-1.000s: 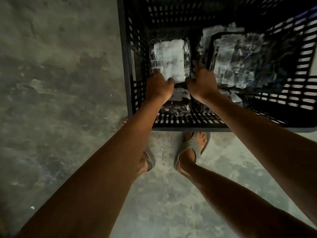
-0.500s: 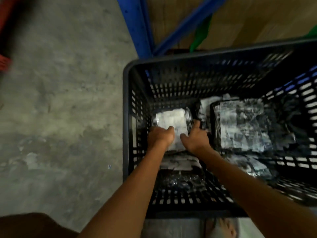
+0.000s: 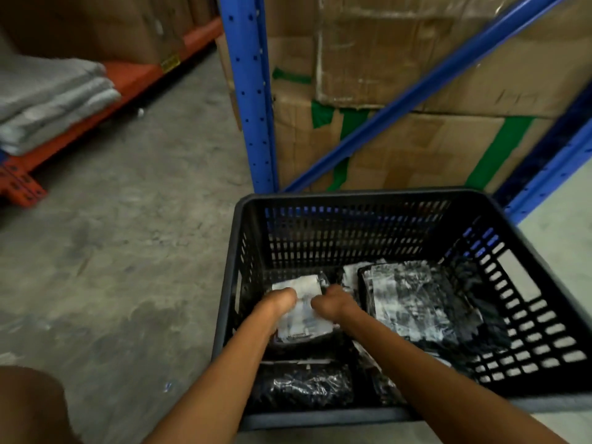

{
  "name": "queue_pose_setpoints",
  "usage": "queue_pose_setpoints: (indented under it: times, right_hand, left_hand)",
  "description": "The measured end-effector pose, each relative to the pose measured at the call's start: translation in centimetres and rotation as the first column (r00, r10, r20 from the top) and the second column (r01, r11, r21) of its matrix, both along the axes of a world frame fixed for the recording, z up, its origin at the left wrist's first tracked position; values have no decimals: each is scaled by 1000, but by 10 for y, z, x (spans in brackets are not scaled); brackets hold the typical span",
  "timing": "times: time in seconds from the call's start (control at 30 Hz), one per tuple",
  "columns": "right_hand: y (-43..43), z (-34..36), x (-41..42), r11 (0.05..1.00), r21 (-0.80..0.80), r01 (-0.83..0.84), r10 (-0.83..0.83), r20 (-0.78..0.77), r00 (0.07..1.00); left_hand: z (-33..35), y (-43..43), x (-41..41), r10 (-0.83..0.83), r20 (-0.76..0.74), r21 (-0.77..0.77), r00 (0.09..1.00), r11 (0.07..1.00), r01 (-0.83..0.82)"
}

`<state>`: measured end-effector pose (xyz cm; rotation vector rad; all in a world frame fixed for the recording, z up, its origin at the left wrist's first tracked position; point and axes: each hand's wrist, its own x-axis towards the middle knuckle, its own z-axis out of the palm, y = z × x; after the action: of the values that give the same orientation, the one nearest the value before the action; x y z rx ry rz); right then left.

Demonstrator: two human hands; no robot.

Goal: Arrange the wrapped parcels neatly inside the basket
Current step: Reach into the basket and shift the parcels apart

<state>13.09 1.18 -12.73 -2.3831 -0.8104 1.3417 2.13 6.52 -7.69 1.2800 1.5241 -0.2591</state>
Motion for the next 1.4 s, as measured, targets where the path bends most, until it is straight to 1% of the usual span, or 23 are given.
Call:
queue_pose_setpoints:
  times: [0.07, 0.13, 0.17, 0.23, 0.27, 0.33, 0.37, 0.4, 0.47, 0.5, 0.57, 0.6, 0.63, 0.67, 0.73, 0.77, 0.8, 0.9, 0.97, 1.03, 1.1, 1.23, 1.4]
  right_hand:
    - [0, 13, 10, 998, 68, -4, 0, 57, 998]
    - [3, 27, 24, 991, 131, -27, 10, 127, 992]
    - [3, 37, 30, 989, 151, -1, -15, 106, 994]
    - [-2, 57, 45, 986, 158, 46, -40, -43, 998]
    - [-4, 64, 54, 988, 152, 3, 15, -115, 993]
    - [-12, 76, 71, 978, 165, -130, 161, -192, 968]
    - [-15, 78, 78, 972, 179, -153, 186, -186, 965]
    - [-18, 79, 84, 968, 209, -140, 175, -158, 972]
    - [-19, 74, 91, 957, 281, -74, 102, -87, 991]
    - [-19, 72, 93, 953, 302, -40, 66, -76, 995]
    - [-17, 66, 91, 950, 312, -10, 39, -89, 995]
    - [-16, 63, 87, 950, 312, 14, 26, -122, 992]
    - [-14, 59, 84, 949, 307, 67, -15, -171, 985]
    - [-12, 55, 78, 940, 309, 143, -71, -231, 970]
    - [-7, 47, 65, 910, 301, 284, -186, -318, 930]
    - [-3, 41, 60, 899, 287, 330, -232, -326, 916]
    - [0, 34, 54, 895, 271, 353, -262, -321, 910]
    - [10, 15, 40, 902, 201, 383, -303, -338, 891]
    - [17, 3, 36, 933, 151, 327, -267, -319, 909]
    - [23, -9, 36, 952, 132, 275, -236, -248, 939]
    - [28, -20, 37, 955, 138, 262, -232, -202, 951]
    - [33, -34, 38, 960, 148, 236, -217, -132, 967]
    - [34, -39, 41, 968, 149, 203, -188, -108, 976]
  left_hand:
    - [12, 3, -2, -34, 33, 24, 999, 999, 33]
    - [23, 5, -4, -20, 89, 38, 996, 999, 17]
    - [30, 5, -7, 7, 126, 37, 992, 999, -12]
    - [41, 4, -13, 19, 158, 40, 987, 999, -26]
    - [47, 4, -16, 17, 174, 52, 985, 998, -26]
    - [52, 6, -20, 29, 229, 86, 973, 995, -50]
    - [54, 6, -20, 47, 249, 112, 967, 991, -77]
    - [57, 6, -19, 65, 257, 149, 964, 983, -106]
    - [55, 4, -17, 79, 277, 252, 958, 956, -152]
    - [52, 4, -14, 85, 295, 318, 952, 931, -181]
    - [46, 4, -10, 113, 353, 428, 929, 863, -268]
    - [43, 4, -8, 136, 372, 455, 918, 836, -308]
    - [40, 4, -4, 151, 368, 480, 917, 814, -327]
    - [36, 4, 0, 145, 325, 525, 935, 795, -306]
    - [29, 1, 10, 96, 143, 640, 985, 751, -166]
    - [26, -1, 14, 70, 80, 663, 994, 741, -106]
    - [23, -1, 18, 51, 60, 653, 997, 754, -78]
    - [6, 8, 17, 28, 64, 548, 998, 834, -58]
    - [-5, 17, 14, 29, 76, 470, 997, 881, -61]
    - [-14, 21, 14, 60, 141, 391, 988, 913, -112]
    - [-20, 23, 18, 73, 153, 378, 986, 917, -126]
    - [-31, 33, 26, 89, 115, 381, 989, 916, -127]
    - [-39, 44, 34, 101, 64, 355, 993, 928, -117]
